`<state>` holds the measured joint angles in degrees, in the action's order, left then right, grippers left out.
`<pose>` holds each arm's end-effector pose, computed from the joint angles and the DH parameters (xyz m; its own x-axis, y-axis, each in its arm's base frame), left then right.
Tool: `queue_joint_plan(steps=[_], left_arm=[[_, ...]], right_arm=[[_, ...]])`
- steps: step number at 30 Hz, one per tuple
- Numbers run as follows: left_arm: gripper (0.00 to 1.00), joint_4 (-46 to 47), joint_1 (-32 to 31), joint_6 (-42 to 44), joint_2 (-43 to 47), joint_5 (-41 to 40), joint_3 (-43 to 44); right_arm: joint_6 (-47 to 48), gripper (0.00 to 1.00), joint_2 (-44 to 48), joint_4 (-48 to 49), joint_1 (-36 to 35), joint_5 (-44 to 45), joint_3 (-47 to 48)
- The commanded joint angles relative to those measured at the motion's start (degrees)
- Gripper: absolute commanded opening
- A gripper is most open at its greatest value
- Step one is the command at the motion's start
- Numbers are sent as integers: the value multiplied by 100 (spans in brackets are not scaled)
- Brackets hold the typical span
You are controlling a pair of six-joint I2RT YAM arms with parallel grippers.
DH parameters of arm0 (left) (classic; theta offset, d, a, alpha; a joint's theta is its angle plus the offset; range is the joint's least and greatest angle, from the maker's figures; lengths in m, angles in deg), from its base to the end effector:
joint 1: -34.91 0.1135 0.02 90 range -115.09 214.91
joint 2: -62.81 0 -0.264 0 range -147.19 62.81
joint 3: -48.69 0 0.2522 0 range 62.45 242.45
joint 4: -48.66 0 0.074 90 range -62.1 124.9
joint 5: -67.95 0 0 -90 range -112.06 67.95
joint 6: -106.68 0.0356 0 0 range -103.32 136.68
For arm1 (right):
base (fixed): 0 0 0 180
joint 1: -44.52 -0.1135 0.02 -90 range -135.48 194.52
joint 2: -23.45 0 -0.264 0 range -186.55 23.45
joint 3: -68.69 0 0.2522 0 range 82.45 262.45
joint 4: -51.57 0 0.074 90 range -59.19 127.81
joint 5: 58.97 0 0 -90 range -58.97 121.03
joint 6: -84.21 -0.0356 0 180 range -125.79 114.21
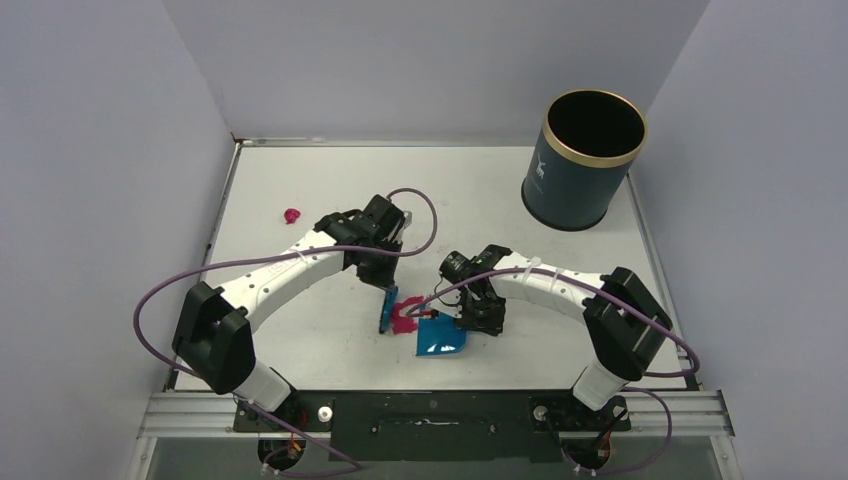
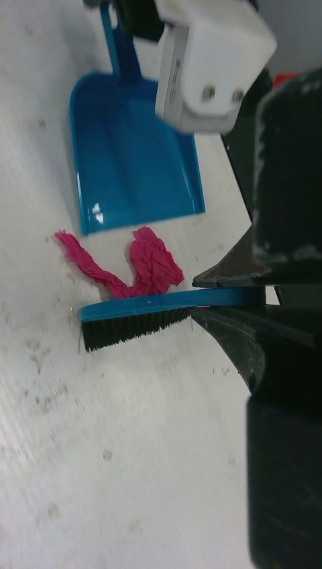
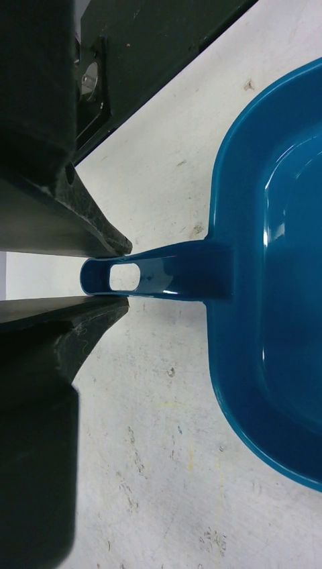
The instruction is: Sweep away the paper scraps from the table
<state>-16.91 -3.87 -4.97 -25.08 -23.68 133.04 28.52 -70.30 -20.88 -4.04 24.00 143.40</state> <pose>0.2353 -0.1878 0.2594 -0.9050 0.2540 -0.3412 0.3059 0.9461 -0.1069 0.1773 0.2074 0.1854 -0.1283 -0.9906 -0.0475 -0.9857 0.1221 0.1157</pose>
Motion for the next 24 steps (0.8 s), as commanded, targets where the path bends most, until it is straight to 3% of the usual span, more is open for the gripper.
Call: queue_joint_plan(steps=[1, 11, 21, 24], left_arm=[[0, 918, -174, -472, -1, 1367, 174], [0, 824, -217, -580, 800, 1778, 425], [0, -336, 197, 172, 1243, 239, 906], [0, -495, 222, 347, 1024, -658, 953]], right_arm=[[-254, 5, -119, 160, -62, 70, 123], [-429, 5, 115, 532, 48, 70, -153], [-504, 5, 472, 295, 89, 191, -292], [-525, 5, 637, 126, 108, 317, -331]])
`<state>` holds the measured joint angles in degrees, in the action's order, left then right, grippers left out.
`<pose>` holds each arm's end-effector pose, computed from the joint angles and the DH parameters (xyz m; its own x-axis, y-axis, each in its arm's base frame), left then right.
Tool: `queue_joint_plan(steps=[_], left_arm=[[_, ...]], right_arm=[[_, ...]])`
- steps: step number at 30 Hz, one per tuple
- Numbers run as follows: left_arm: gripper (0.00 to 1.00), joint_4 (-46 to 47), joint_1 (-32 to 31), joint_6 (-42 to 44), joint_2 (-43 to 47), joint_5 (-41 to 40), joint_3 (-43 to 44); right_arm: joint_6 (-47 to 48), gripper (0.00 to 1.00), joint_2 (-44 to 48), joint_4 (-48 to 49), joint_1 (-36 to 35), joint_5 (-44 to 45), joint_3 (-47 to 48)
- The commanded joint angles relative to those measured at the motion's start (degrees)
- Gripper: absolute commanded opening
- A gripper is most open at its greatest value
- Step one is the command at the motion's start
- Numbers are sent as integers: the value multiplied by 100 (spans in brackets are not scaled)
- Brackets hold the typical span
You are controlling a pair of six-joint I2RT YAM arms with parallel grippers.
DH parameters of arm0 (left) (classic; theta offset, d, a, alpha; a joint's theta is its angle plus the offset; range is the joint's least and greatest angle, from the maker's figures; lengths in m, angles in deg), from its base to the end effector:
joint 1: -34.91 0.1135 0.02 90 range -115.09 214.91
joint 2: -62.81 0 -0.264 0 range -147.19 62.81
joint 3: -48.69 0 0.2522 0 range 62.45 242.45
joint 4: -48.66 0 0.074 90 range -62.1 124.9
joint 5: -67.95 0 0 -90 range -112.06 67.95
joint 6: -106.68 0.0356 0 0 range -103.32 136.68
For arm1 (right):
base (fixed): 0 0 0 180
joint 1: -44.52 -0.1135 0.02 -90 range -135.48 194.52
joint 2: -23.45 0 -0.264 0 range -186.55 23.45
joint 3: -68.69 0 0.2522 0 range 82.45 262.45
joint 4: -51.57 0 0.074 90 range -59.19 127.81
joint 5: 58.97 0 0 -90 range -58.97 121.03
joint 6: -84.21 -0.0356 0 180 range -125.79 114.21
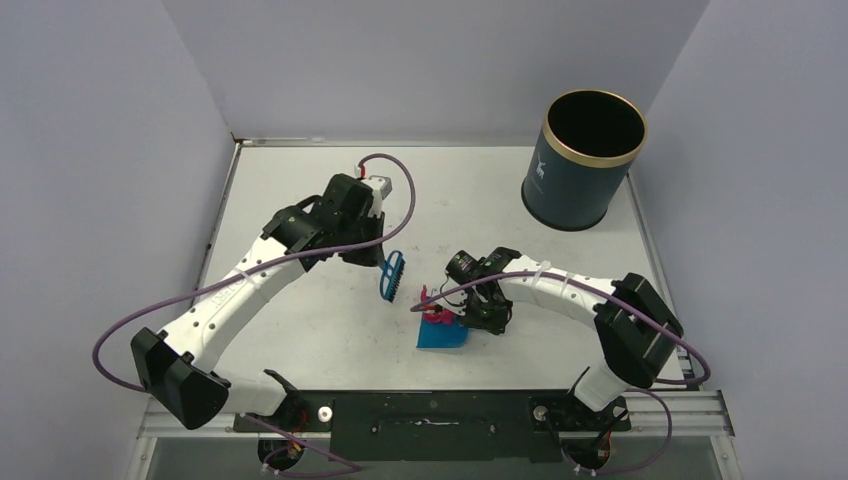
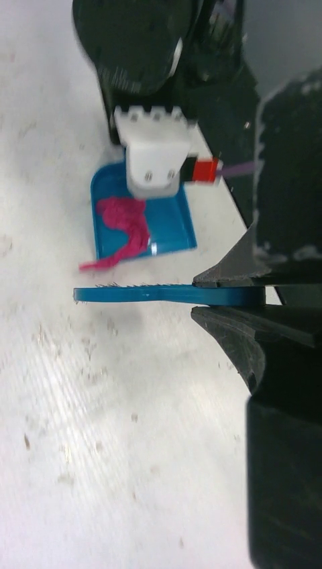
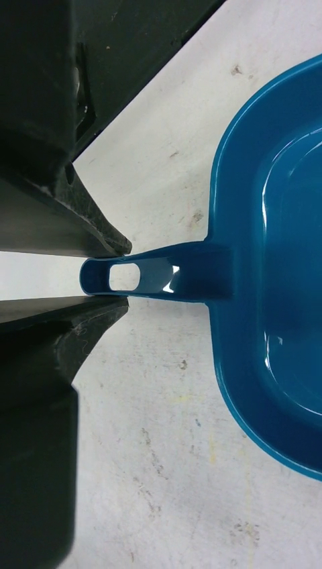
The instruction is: Sweep away the paper scraps from the table
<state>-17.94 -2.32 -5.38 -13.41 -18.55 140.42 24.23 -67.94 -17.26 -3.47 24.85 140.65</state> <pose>0.2128 -0.1644 0.3521 -0.8125 0.1465 -0.5643 0.3553 0.8919 -0.2799 0.1762 0.2014 0.1842 -0.2085 -0.9747 -0.0801 -0.9762 0.2024 0.0780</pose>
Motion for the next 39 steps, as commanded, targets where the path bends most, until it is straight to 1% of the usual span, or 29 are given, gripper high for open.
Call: queue_joint_plan(steps=[1, 6, 8, 11, 15, 18, 21, 24, 27, 28, 30, 32, 35, 37, 39], left_arm=[[0, -435, 67, 428, -293, -1395, 208], [0, -652, 207, 540, -886, -2596, 194], [0, -491, 490, 656, -1025, -3074, 167], [0, -254, 949, 877, -1262, -3374, 314], [0, -239, 1215, 1169, -1749, -3675, 942], [0, -112, 1277, 1397, -2162, -4166, 1481], [0, 299, 1349, 1720, -2554, -4722, 1881], [0, 951, 1612, 2146, -2843, -4734, 2074], [0, 1662, 1729, 3022, -3132, -5195, 2098], [0, 1778, 1725, 3238, -3250, -5506, 2130], [0, 1736, 1739, 3441, -3496, -5833, 2266], [0, 1955, 1813, 3616, -3579, -5866, 2164], [0, 2433, 2061, 3828, -3787, -5599, 2071], [0, 2306, 2322, 3751, -4090, -5208, 2310], [0, 1762, 2581, 3495, -4466, -4754, 2861]], right_arm=[[-108, 5, 463, -304, 71, 273, -75], [-94, 5, 790, -494, 228, 455, -194], [-89, 5, 879, -492, 282, 460, -268], [-98, 5, 955, -410, 357, 438, -402], [-123, 5, 972, -307, 420, 388, -521], [-121, 5, 966, -250, 472, 374, -537], [-134, 5, 934, -207, 517, 339, -546], [-154, 5, 896, -177, 533, 287, -538], [-155, 5, 871, -175, 536, 237, -478], [-161, 5, 869, -163, 536, 269, -431], [-204, 5, 887, -97, 535, 343, -350], [-221, 5, 912, -72, 538, 264, -290], [-276, 5, 880, -57, 545, 213, -235], [-285, 5, 864, -63, 547, 213, -236], [-272, 5, 853, -97, 545, 244, -249]])
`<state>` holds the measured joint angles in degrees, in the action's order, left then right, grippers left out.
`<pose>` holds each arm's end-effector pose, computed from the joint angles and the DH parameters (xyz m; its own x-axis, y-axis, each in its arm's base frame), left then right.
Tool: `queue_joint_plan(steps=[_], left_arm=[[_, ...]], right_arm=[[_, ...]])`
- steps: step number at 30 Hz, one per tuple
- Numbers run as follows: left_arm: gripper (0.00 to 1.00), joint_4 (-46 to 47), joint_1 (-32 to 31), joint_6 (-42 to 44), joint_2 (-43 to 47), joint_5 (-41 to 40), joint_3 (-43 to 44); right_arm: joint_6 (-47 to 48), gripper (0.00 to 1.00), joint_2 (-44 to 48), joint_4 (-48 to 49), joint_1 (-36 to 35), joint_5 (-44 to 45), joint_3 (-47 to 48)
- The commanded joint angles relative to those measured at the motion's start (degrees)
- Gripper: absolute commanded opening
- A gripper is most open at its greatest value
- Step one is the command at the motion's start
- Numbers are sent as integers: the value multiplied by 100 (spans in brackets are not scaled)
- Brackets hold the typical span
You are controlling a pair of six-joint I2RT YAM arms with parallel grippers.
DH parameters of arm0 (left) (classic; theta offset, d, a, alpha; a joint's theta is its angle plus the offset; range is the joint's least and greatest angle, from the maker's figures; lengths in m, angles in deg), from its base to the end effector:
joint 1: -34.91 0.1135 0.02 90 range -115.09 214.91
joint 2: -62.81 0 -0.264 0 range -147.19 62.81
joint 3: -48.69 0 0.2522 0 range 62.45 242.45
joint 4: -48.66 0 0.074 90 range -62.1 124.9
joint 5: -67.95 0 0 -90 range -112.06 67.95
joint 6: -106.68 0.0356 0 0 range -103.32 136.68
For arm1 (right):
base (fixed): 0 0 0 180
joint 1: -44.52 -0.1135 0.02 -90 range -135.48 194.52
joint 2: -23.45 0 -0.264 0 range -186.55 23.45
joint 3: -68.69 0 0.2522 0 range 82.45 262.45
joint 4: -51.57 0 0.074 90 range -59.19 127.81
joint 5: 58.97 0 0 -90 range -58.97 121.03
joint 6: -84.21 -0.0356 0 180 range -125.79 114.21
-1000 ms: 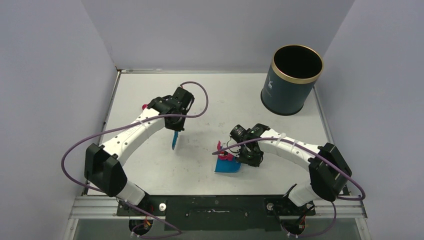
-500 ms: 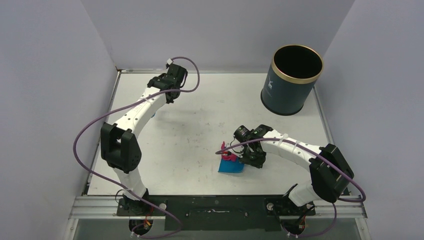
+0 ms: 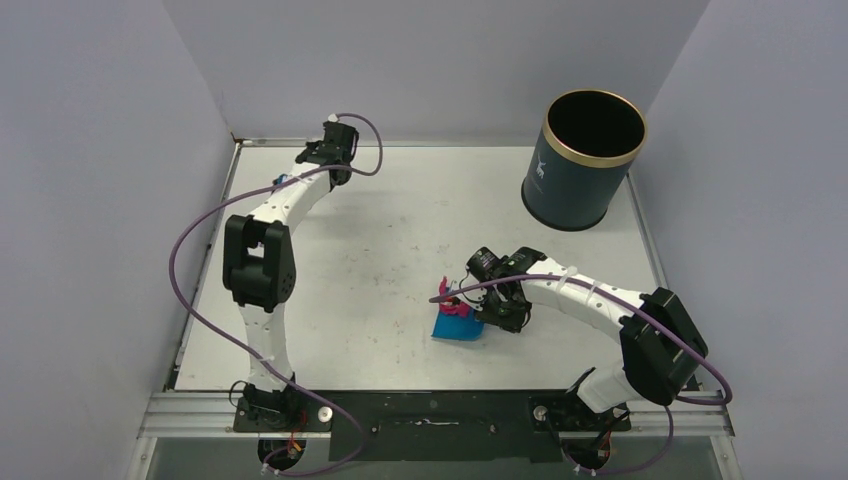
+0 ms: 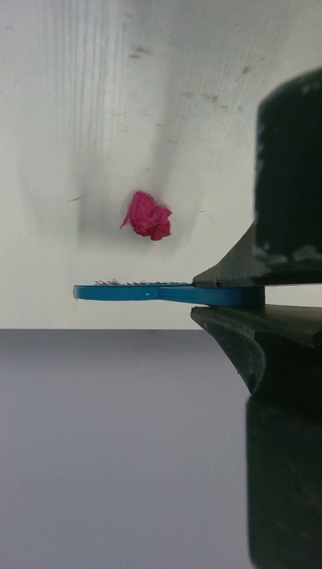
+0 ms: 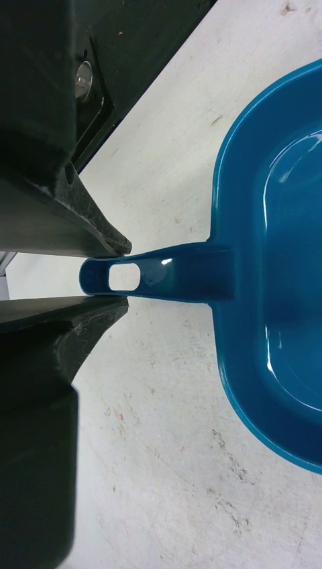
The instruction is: Sweep away the paper scraps from the table
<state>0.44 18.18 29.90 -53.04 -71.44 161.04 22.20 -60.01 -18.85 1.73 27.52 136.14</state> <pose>0.4359 -0.1028 0.2594 -0.7920 0.3935 -0.4668 -0.0841 0.6870 0.7218 0.1740 0.1641 0.1969 -0.3272 -0.9412 -0.0837 -0.9449 0.3263 0.0247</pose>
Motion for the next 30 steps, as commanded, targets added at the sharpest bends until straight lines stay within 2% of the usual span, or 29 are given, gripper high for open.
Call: queue_joint_plan(steps=[1, 3, 6, 13, 19, 24, 30], left_arm=[[0, -365, 605, -209, -650, 831, 1077], [0, -640, 656, -332, -782, 1582, 1334], [0, -676, 604, -346, -809, 2313, 1262], [0, -655, 197, -390, -718, 2751, 768], [0, -692, -495, -477, -296, 2942, 124], [0, -828, -713, -1154, 226, 4014, -124], [0, -881, -1054, -1651, 492, 4905, -606]], right_arm=[[-72, 5, 43, 33, 25, 10, 211], [-67, 5, 15, -48, 52, 88, 235], [-90, 5, 5, -79, 154, 297, 292], [-69, 5, -152, -115, 673, 324, 405], [56, 5, -284, -54, 965, 461, 429], [40, 5, -370, 5, 1030, 515, 462], [-36, 6, -645, 221, 1096, 452, 499]])
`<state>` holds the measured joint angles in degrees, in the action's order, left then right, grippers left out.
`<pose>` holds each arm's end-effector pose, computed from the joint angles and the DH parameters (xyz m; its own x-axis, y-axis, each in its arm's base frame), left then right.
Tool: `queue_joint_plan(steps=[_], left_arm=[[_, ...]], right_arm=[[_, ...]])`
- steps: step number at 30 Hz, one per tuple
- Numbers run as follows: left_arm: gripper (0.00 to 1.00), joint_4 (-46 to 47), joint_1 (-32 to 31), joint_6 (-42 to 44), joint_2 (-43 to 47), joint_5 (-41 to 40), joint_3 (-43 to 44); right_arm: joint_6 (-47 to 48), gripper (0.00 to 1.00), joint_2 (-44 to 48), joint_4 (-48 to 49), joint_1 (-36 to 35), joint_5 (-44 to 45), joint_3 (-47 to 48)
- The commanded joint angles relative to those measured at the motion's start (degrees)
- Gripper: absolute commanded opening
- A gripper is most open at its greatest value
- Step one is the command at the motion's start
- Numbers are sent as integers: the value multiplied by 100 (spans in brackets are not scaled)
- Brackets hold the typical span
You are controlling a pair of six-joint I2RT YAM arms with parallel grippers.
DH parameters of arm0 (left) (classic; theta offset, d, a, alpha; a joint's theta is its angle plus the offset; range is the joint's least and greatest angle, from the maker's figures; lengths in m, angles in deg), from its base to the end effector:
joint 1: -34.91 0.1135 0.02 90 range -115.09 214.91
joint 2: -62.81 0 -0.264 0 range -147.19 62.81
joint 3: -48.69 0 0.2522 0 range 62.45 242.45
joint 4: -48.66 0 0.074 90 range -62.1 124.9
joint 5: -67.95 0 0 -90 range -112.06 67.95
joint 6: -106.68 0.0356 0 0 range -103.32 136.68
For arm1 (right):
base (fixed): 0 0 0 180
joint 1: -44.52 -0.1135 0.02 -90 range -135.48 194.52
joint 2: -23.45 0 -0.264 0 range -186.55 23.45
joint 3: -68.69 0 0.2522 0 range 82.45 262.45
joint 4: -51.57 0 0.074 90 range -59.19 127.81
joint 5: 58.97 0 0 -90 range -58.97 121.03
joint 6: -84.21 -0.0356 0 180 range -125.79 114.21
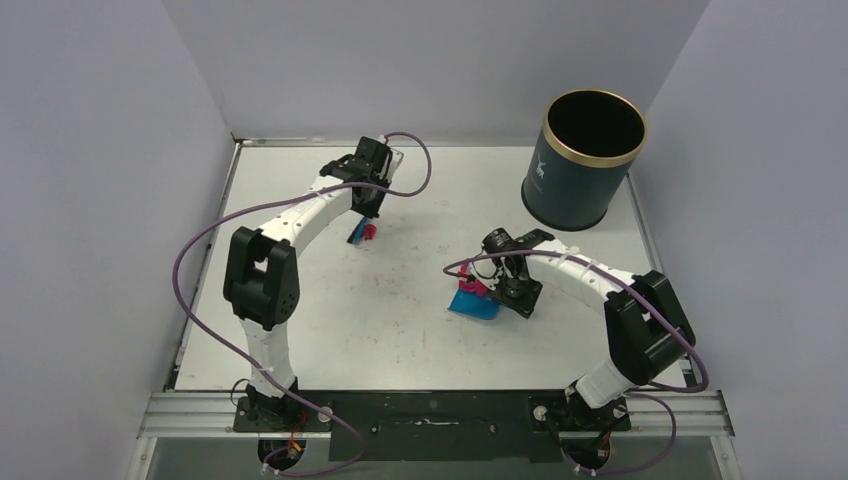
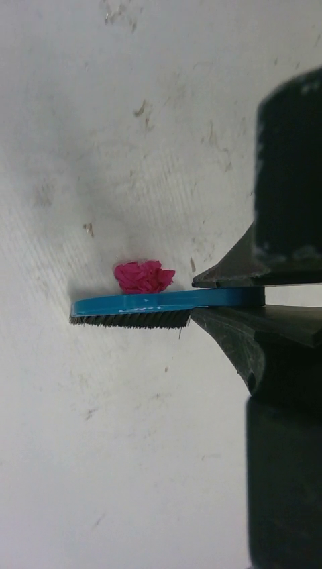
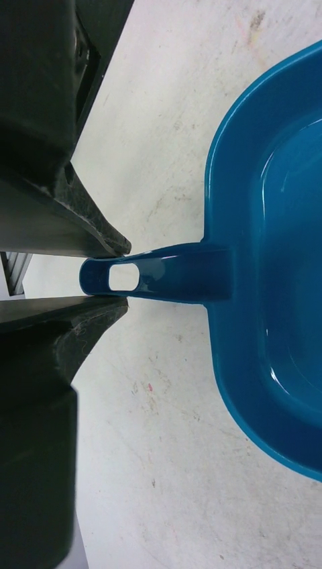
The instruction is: Sweep away the paper scraps from the table
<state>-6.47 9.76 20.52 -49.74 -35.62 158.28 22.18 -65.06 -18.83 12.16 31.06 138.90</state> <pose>0.3932 -0.1754 0.2521 -0.7465 0.4224 -0.5141 0.3516 0.9064 0.2341 0.2155 0.1365 0.1887 -0.4948 -0.8688 -0.0198 -0.8688 0.4951 -0.0111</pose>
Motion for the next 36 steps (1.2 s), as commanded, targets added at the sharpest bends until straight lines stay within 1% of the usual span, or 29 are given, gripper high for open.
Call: queue_joint_plan(steps=[1, 6, 10, 11, 14, 17, 19, 21, 25, 29, 36], left_arm=[[0, -157, -283, -816, 204, 1635, -378], [0, 182, -671, -1209, 477, 2750, -663], [0, 908, -955, -1480, 763, 3462, -1075], [0, 1057, -972, -1637, 795, 3718, -1126], [0, 1550, -969, -2202, 867, 4837, -1263], [0, 1858, -881, -2649, 1039, 5451, -1348], [0, 2048, -780, -2821, 1271, 5439, -1470], [0, 2109, -663, -2840, 1529, 5227, -1572], [0, 1900, -485, -2623, 1984, 4530, -1608], [0, 1739, -302, -2421, 2222, 3989, -1586], [0, 1951, 88, -2727, 2343, 3796, -1712]], right_arm=[[-40, 6, -193, 250, 54, 79, 245], [-162, 6, -509, 370, 54, 34, 385], [-195, 6, -659, 444, -12, -128, 387], [-209, 6, -694, 453, -25, -126, 381], [-260, 5, -737, 500, -32, -182, 399], [-301, 5, -721, 530, -5, -224, 404], [-325, 5, -656, 606, 43, -235, 362], [-335, 5, -534, 693, 67, -233, 264], [-291, 5, -283, 784, 103, -147, 103], [-267, 5, -74, 773, 132, -198, 95], [-216, 5, 107, 831, 147, -314, 77]])
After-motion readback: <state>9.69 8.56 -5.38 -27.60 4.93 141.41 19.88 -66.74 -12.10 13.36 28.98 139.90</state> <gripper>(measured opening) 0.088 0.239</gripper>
